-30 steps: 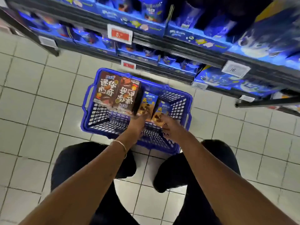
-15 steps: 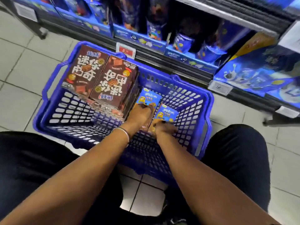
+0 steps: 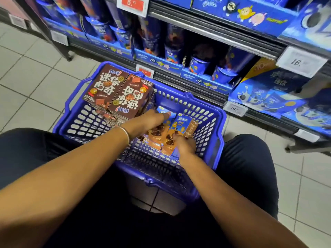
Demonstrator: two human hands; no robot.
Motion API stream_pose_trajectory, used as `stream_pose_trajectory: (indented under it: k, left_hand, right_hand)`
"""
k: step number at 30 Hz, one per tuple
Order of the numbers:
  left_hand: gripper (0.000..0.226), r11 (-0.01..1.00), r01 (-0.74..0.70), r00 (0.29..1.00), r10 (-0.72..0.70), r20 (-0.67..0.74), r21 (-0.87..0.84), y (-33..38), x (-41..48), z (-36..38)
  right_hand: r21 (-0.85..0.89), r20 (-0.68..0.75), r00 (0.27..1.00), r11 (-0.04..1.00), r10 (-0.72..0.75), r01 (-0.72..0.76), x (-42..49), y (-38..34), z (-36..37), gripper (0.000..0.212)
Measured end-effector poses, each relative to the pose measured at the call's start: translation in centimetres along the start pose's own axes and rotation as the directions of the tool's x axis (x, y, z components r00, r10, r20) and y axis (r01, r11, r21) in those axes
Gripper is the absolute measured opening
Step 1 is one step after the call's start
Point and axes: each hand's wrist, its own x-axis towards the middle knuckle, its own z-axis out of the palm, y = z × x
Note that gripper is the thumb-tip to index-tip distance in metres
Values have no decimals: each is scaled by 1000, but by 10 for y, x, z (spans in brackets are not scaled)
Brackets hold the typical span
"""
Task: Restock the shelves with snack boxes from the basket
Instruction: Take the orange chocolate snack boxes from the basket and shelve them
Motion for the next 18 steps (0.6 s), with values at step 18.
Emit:
stream_pose_trajectory:
  k: [18]
  left_hand:
    - [47, 899, -178, 984, 157, -86, -401, 27, -39, -22]
  right_hand:
    - [-35, 397, 898, 981, 188, -190, 11, 4, 13, 53]
